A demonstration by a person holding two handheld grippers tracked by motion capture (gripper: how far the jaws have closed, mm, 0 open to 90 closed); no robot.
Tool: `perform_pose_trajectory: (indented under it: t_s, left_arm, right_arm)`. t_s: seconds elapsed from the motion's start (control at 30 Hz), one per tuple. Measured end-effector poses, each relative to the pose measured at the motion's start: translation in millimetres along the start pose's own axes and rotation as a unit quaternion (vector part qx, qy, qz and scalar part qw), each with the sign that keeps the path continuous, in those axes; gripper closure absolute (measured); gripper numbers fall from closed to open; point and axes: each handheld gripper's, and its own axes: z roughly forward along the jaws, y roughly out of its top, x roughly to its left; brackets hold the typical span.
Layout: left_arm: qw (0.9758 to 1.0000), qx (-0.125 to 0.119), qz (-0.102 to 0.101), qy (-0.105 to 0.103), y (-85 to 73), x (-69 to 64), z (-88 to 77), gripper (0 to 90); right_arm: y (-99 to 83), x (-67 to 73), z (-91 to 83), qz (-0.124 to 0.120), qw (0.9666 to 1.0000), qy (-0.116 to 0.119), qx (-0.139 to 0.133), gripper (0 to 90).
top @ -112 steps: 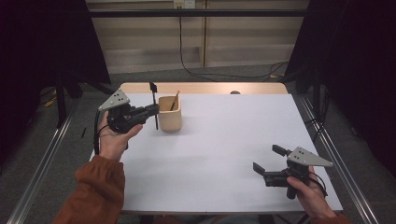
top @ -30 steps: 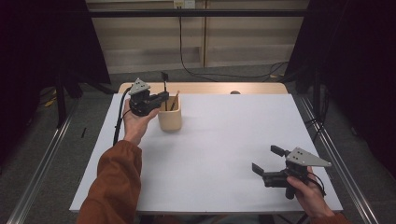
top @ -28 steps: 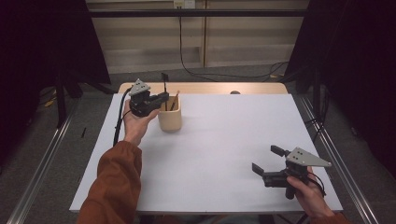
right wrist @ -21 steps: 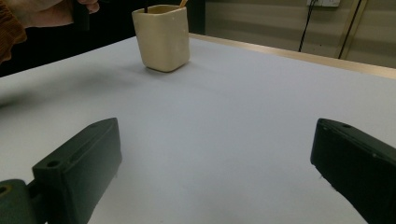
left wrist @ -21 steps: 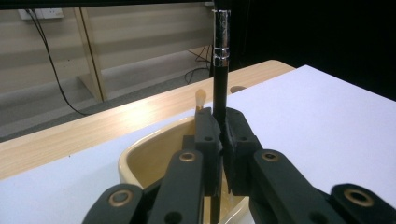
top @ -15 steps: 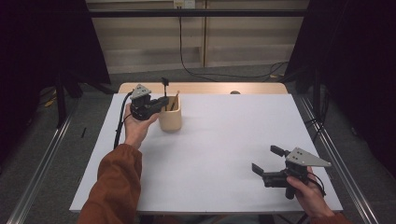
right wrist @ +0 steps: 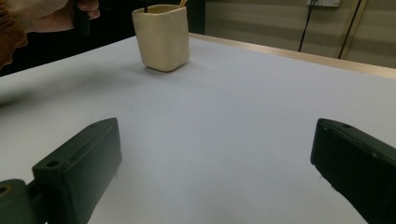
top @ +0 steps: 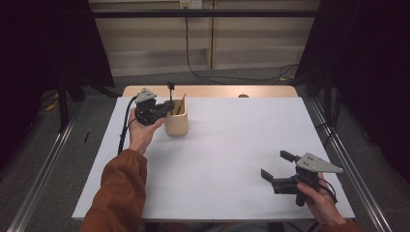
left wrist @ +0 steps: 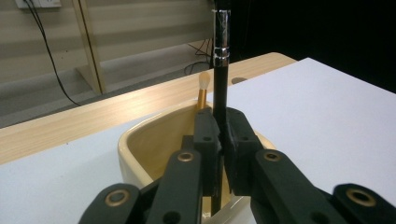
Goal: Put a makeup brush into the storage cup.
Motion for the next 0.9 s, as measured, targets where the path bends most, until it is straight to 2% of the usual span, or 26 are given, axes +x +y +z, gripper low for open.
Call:
perform_pose_trajectory:
  t_s: [0.1, 0.23, 0.3, 0.37, 0.6, 0.73, 0.9]
  left_arm:
    - [1.0000, 0.001, 0.003, 0.001, -0.6, 0.4, -0.3, 78.4]
    - [1.0000, -0.001, 0.001, 0.004, -1.0, 0.8, -0.6, 67.2]
    - [0.9999, -0.005, -0.005, 0.008, -1.0, 0.9, -0.2, 54.7]
    - [0.9999, -0.005, -0.005, 0.007, -1.1, 1.2, 0.0, 49.6]
    - [0.9998, -0.007, -0.010, 0.018, -1.0, 1.8, -0.1, 21.9]
    - [0.9997, -0.011, -0.012, 0.020, -0.4, 2.7, -1.0, 12.2]
    - [0.9996, -0.012, -0.016, 0.018, 0.0, 4.1, -1.6, 4.7]
  right_arm:
    - [-0.1, -0.2, 0.0, 0.000, 1.0000, 0.000, 0.000, 1.0]
    - [-0.1, 0.0, 0.1, 0.000, 1.0000, 0.001, 0.000, 1.0]
    - [-0.1, 0.0, 0.2, 0.000, 1.0000, 0.001, 0.000, 1.0]
    - [-0.1, 0.0, 0.1, 0.000, 1.0000, 0.001, 0.000, 1.0]
    - [-0.1, -0.1, 0.2, 0.000, 1.0000, 0.001, 0.000, 0.9]
    - [-0.1, 0.0, 0.2, 0.000, 1.0000, 0.001, 0.000, 0.9]
    - [-0.5, -0.8, 0.4, 0.002, 1.0000, 0.000, -0.001, 0.9]
